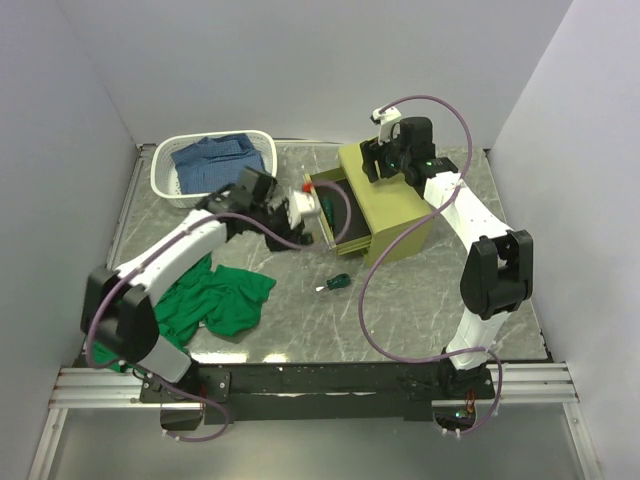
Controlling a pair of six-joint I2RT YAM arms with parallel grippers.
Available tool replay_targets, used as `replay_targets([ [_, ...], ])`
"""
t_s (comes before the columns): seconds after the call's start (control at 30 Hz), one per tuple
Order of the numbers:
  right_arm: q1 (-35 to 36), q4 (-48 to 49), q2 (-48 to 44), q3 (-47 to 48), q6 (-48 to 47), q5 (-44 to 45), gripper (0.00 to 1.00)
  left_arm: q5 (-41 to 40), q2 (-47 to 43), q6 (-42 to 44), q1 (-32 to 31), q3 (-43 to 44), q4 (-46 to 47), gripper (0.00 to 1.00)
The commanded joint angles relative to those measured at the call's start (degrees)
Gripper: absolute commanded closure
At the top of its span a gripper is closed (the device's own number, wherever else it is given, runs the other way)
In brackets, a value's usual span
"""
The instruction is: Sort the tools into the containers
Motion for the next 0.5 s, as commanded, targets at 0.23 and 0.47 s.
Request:
replay_targets([
  [0.23, 0.3, -10.88, 2.11, -2.24, 2.47, 3.57, 0.23, -2.74, 11.52, -49.28, 1.82, 24.46, 20.61, 0.99],
  [0.47, 0.4, -9.92, 1.41, -2.16, 2.64, 6.2, 0.21, -11.01, 19.26, -68.99, 1.12, 30.53, 24.84, 0.99],
])
